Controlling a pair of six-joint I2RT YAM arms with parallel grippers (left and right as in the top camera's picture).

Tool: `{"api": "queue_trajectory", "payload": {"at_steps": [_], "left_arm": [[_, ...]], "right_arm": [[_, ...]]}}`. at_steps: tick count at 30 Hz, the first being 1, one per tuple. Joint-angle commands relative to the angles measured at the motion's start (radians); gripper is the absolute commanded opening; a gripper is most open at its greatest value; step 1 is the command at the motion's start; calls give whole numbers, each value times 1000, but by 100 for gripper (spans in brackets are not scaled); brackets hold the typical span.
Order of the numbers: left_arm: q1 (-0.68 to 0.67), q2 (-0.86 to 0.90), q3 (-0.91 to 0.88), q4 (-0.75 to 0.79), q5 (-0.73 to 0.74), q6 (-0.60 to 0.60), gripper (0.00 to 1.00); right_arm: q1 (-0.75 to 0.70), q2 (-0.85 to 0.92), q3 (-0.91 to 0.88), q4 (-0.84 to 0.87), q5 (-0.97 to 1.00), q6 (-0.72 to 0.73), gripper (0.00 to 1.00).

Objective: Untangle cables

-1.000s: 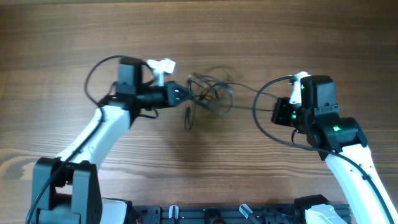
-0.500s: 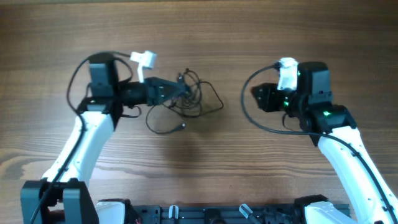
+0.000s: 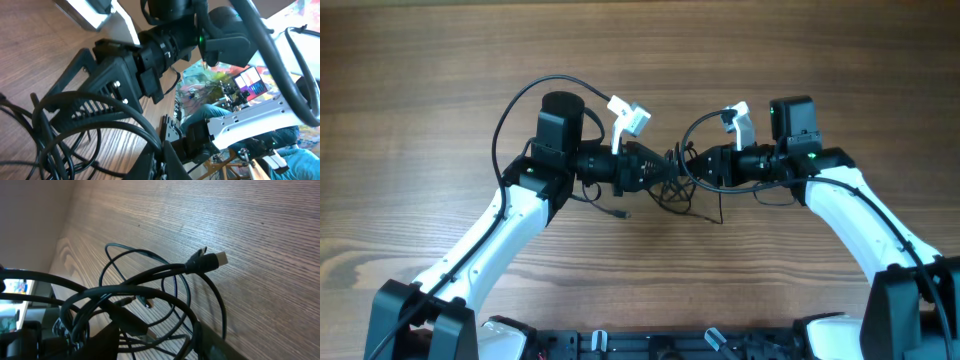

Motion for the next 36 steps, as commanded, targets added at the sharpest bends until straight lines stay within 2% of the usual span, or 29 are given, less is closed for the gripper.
{"api": "queue_trajectory", "payload": {"at_steps": [1, 3, 5, 6, 7, 8, 9, 11, 13, 14, 16, 17, 19, 21, 24, 26, 28, 29, 33, 36], "left_arm": [[-2, -21, 2, 19, 10, 23, 4], [-2, -29, 2, 22, 10, 23, 4], [-2, -39, 2, 23, 10, 23, 4], [-1, -45, 2, 23, 9, 24, 4], [-1, -51, 2, 22, 10, 23, 4], [-1, -56, 2, 17, 9, 24, 4], [6, -57, 2, 0, 9, 24, 4], [40, -57, 2, -93, -54, 31, 4], [106, -57, 2, -260, -295, 87, 4], [156, -57, 2, -345, -467, 87, 4], [237, -57, 2, -421, -635, 87, 4], [283, -57, 2, -439, -671, 87, 4], [411, -57, 2, -444, -662, 75, 4], [542, -57, 2, -443, -592, 16, 4], [636, -57, 2, -443, -551, -13, 4], [694, -57, 2, -443, -556, -43, 4], [742, -57, 2, -443, -556, -80, 4], [800, -57, 2, -444, -555, -122, 4], [814, -57, 2, -444, -567, -131, 4], [815, -57, 2, -451, -742, -132, 4]], "right_arm": [[10, 37, 8, 13, 96, 19, 37], [10, 57, 8, 28, 228, 95, 34], [10, 79, 8, 48, 228, 96, 30], [10, 89, 8, 60, 230, 96, 25], [10, 102, 8, 66, 268, 114, 12], [10, 107, 8, 64, 342, 159, 6], [9, 107, 8, 53, 452, 213, 4], [2, 106, 8, 28, 584, 237, 4], [-27, 104, 9, -3, 703, 249, 4], [-63, 99, 9, -24, 766, 249, 4], [-116, 83, 9, -43, 801, 249, 4], [-160, 65, 9, -53, 800, 249, 4], [-226, 23, 9, -66, 796, 277, 4], [-269, -49, 9, -67, 764, 294, 4], [-273, -155, 9, -46, 729, 298, 4], [-273, -282, 9, 16, 620, 290, 4], [-273, -386, 9, 77, 604, 290, 4], [-274, -503, 9, 182, 643, 289, 4], [-274, -651, 9, 421, 650, 241, 4], [-274, -711, 9, 550, 803, 197, 4]]}}
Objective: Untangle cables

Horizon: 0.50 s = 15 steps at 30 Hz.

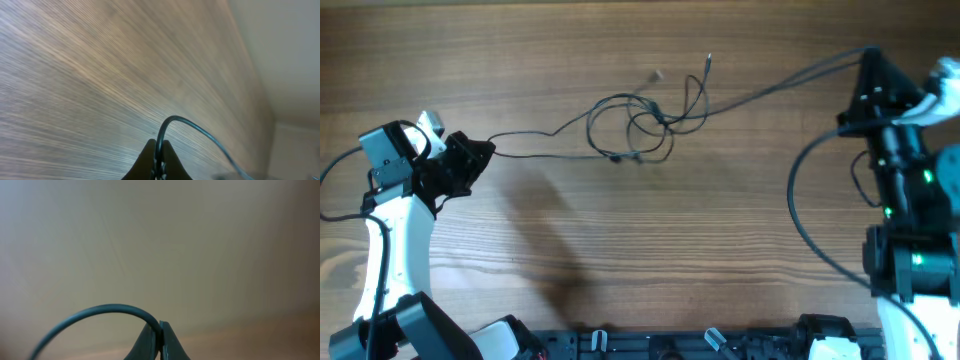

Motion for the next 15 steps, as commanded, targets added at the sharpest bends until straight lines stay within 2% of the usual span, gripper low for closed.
{"api": "queue_trajectory", "payload": {"at_steps": [1, 2, 5, 8, 11, 13, 15], "left_arm": [[9, -23, 1, -11, -227, -14, 4], [9, -23, 1, -16, -271, -18, 4], [9, -23, 1, -15, -278, -17, 4], [7, -23, 1, -16, -306, -34, 4], [-38, -23, 1, 8, -135, -39, 4], [-119, -22, 1, 10, -115, -22, 4], [-222, -22, 1, -13, -121, 45, 4]], "right_arm": [[-5, -51, 10, 59, 226, -57, 4], [-5, -54, 10, 51, 314, -56, 4], [-5, -14, 10, -53, 434, -56, 4], [-5, 61, 10, -177, 641, -46, 4], [-5, 155, 10, -265, 580, -45, 4], [-5, 245, 10, -306, 522, -46, 4], [-5, 353, 10, -351, 558, -46, 4]]}}
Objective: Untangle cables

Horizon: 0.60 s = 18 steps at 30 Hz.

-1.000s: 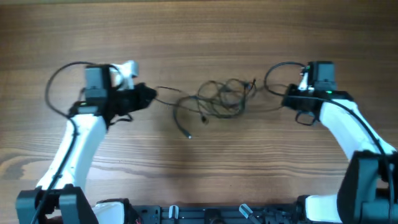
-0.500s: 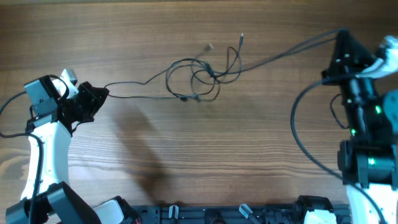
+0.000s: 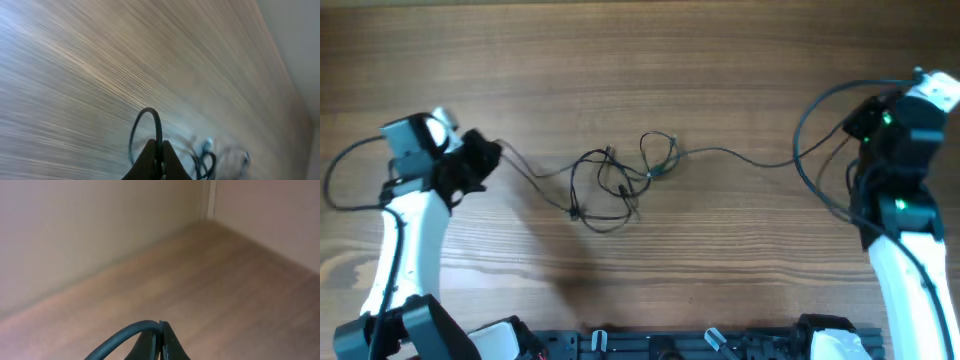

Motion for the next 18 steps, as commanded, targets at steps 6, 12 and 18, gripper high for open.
{"api": "queue_trajectory", "payload": {"at_steps": [6, 12, 18], "left_arm": [[-290, -20, 1, -150, -189, 88, 4], [-346, -20, 1, -179, -249, 87, 4], [-346, -20, 1, -187, -249, 87, 4]], "right_arm": [[-102, 262, 6, -45, 37, 148, 49], [-124, 275, 6, -60, -1035, 3, 67], [188, 447, 6, -35, -1034, 134, 65]]}}
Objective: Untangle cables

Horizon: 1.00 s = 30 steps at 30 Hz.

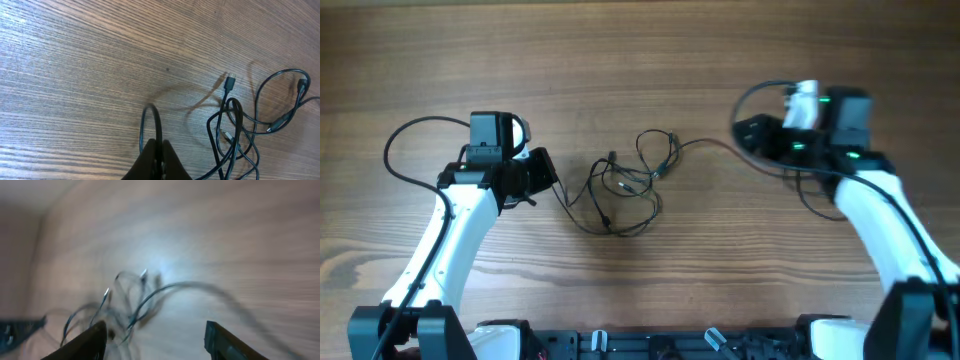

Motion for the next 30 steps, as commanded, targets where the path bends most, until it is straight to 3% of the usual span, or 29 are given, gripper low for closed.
{"api": "queue_trajectory", "payload": {"at_steps": [1, 6, 13, 15, 19, 20, 25, 30], "left_arm": [[-3, -17, 1, -8, -16, 16, 4], [-3, -17, 1, -23, -17, 16, 4], [-3, -17, 1, -23, -17, 16, 4], [-3, -17, 1, -23, -16, 16, 4], [-3, -17, 1, -29, -16, 16, 4], [-3, -17, 1, -33, -17, 16, 4], [-3, -17, 1, -40, -17, 16, 4], [-3, -17, 1, -41, -47, 16, 4]], "right_arm": [[136, 138, 5, 130, -53, 166, 65], [236, 344, 5, 312, 117, 574, 62], [258, 466, 5, 418, 253, 793, 61], [280, 469, 5, 423, 325, 846, 51], [327, 469, 5, 483, 385, 836, 19], [329, 469, 5, 489, 388, 811, 6], [296, 385, 5, 403, 410, 480, 4], [75, 24, 16, 354, 259, 290, 4]]}}
